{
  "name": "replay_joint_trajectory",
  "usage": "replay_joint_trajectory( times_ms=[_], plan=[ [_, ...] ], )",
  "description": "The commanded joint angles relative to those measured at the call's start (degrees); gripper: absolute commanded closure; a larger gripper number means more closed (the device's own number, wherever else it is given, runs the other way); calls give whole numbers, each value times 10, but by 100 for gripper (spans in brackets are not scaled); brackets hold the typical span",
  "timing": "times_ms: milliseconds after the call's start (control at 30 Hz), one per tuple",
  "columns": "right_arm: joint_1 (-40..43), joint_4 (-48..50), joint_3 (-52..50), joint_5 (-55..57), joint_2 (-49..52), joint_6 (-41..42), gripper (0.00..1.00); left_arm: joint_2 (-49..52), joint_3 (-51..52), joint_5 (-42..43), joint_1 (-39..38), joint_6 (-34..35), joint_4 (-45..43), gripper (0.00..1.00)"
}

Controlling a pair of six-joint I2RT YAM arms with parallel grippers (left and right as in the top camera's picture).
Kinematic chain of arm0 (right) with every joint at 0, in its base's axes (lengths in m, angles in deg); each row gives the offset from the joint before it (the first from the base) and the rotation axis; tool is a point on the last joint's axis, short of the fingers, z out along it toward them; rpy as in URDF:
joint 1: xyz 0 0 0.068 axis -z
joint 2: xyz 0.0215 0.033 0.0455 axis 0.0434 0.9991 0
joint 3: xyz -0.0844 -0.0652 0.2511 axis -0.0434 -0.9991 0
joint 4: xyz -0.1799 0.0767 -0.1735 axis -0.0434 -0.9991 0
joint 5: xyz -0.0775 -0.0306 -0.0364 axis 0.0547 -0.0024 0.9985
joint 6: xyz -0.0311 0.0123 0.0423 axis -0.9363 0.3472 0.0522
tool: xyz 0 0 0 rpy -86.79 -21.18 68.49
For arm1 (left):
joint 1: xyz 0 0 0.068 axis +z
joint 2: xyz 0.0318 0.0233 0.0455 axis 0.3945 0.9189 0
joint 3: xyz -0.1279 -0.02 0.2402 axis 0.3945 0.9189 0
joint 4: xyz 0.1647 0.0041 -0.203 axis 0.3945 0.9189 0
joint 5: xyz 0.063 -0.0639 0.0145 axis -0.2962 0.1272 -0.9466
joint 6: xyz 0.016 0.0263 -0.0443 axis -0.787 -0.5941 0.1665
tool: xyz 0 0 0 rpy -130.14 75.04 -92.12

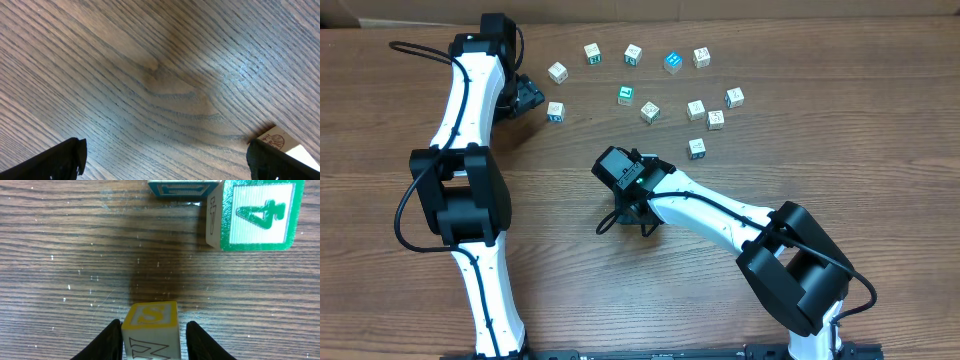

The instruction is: Form a circle

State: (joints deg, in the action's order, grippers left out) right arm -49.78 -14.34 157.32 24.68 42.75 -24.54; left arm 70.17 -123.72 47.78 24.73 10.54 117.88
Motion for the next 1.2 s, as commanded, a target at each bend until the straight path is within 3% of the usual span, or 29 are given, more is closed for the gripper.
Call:
replay_joint_trajectory(
  times_ms=[0,1167],
  plan=[
    [0,2,-6,9,2,0,62,-20,2,2,-4,-11,0,0],
    [18,-7,-6,10,2,2,62,-20,2,2,-4,-11,0,1]
  ],
)
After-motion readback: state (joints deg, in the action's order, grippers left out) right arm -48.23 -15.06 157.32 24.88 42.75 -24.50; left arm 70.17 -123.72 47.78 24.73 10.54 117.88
